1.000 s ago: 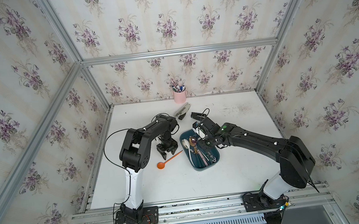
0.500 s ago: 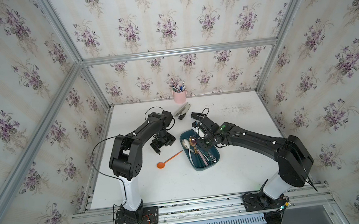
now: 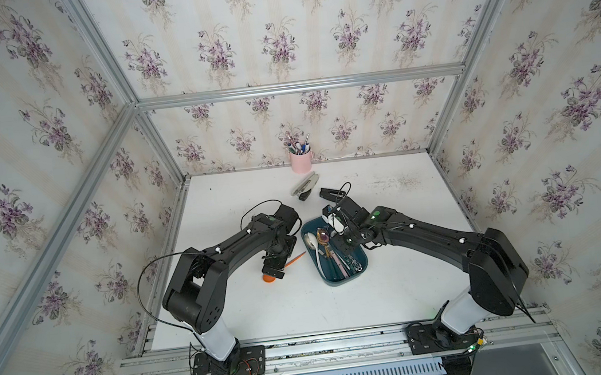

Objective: Put the spoon into the storage box
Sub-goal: Pick up the spoon from the center of the board.

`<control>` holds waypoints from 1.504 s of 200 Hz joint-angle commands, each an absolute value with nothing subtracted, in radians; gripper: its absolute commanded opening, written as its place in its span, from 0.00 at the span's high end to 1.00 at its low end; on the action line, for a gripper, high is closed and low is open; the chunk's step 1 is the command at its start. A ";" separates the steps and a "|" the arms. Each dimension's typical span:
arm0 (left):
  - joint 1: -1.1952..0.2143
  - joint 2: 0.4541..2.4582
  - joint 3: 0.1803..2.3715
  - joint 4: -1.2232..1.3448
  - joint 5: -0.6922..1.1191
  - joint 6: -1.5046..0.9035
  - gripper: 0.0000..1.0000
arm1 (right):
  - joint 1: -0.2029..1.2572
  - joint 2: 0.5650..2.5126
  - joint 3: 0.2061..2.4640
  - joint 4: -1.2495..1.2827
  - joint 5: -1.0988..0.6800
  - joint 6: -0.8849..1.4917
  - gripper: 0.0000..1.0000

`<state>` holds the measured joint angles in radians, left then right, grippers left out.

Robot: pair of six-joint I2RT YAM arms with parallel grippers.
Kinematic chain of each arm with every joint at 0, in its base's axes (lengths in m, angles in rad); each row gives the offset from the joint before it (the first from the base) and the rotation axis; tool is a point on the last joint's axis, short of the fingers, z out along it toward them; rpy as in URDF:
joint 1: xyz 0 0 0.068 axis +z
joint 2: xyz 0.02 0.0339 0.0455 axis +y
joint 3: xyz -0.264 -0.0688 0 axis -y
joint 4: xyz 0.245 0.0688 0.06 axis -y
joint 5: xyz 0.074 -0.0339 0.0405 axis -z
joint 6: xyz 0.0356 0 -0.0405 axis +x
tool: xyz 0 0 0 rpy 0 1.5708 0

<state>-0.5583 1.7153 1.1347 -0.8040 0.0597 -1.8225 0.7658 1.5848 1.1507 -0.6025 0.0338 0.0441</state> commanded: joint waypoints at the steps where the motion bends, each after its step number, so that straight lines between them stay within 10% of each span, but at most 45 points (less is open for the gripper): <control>1: -0.563 1.734 1.109 -0.708 0.037 -1.943 0.07 | 0.766 1.569 1.146 -0.588 0.017 0.029 0.53; 301: -0.511 1.882 1.148 -0.780 0.087 -1.589 0.85 | 0.758 1.556 1.140 -0.588 0.057 0.028 0.52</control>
